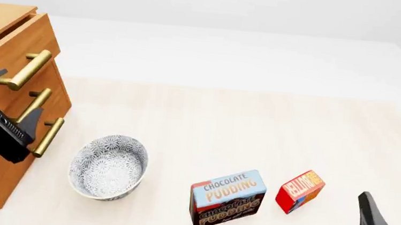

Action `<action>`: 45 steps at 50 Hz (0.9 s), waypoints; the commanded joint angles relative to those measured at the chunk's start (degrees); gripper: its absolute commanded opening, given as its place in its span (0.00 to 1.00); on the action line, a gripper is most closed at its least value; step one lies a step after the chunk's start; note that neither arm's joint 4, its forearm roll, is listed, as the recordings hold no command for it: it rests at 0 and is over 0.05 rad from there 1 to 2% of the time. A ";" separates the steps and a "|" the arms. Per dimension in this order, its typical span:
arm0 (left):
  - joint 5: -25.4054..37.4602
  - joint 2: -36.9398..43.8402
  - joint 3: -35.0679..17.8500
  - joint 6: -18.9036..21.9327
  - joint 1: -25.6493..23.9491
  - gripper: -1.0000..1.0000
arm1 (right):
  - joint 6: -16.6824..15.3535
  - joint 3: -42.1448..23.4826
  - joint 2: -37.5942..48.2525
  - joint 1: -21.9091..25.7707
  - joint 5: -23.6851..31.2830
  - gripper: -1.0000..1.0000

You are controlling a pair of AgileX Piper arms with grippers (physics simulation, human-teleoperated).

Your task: Put the butter at the back in the top drawer of the cabinet and close it.

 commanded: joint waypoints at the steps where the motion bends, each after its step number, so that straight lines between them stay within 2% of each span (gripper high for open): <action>1: -1.12 1.19 -0.36 0.78 0.74 1.00 | 0.00 0.00 0.00 0.00 0.00 1.00; 29: -4.13 4.64 1.32 1.31 3.10 1.00 | 0.00 0.00 0.00 0.00 0.00 1.00; 45: -5.11 6.11 0.28 1.39 4.29 1.00 | 0.00 0.00 0.00 0.00 0.00 1.00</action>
